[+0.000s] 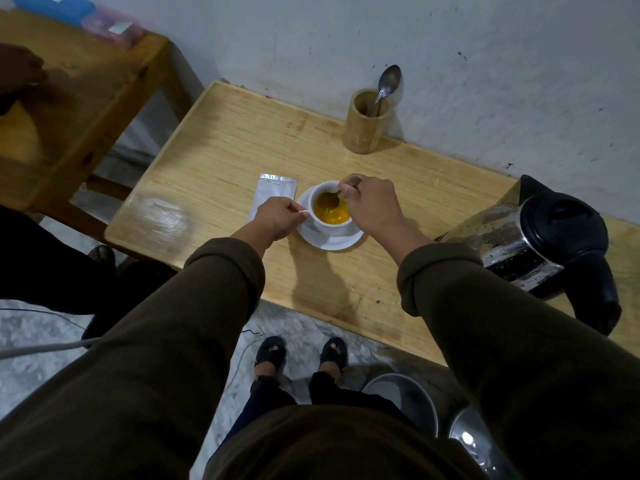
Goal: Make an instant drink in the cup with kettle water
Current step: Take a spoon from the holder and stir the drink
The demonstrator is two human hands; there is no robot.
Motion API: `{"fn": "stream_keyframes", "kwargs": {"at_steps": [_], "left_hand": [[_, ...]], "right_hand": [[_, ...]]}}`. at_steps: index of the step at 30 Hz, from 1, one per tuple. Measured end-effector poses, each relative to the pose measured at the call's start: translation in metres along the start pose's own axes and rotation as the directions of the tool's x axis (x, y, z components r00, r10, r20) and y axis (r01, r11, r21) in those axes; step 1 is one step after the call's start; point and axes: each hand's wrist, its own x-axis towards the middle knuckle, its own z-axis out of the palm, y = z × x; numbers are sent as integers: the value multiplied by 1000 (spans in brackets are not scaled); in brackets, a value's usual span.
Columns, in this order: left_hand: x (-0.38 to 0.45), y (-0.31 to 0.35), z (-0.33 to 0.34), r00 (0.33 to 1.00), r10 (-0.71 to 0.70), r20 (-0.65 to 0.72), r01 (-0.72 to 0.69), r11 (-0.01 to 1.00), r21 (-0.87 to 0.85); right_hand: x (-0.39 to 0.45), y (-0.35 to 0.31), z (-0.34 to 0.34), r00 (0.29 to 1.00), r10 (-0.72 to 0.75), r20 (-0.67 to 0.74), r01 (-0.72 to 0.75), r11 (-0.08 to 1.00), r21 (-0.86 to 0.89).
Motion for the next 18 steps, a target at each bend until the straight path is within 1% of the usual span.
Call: {"fn": "stream_keyframes", "kwargs": {"at_steps": [5, 11, 13, 15, 18], "left_hand": [[0, 0, 1, 1000, -10, 1, 10, 1000, -21], [2, -2, -1, 1000, -8, 14, 8, 999, -40], [2, -2, -1, 1000, -10, 11, 10, 999, -44], [2, -2, 0, 1000, -10, 9, 10, 999, -43], [3, -2, 0, 1000, -7, 7, 7, 999, -40]], "right_hand": [[0, 1, -1, 1000, 4, 27, -4, 1000, 2], [1, 3, -5, 998, -21, -64, 18, 999, -49], [3, 3, -2, 999, -8, -51, 6, 1000, -28], [4, 3, 1, 999, 28, -20, -27, 999, 23], [4, 3, 2, 998, 55, 35, -57, 997, 53]]}}
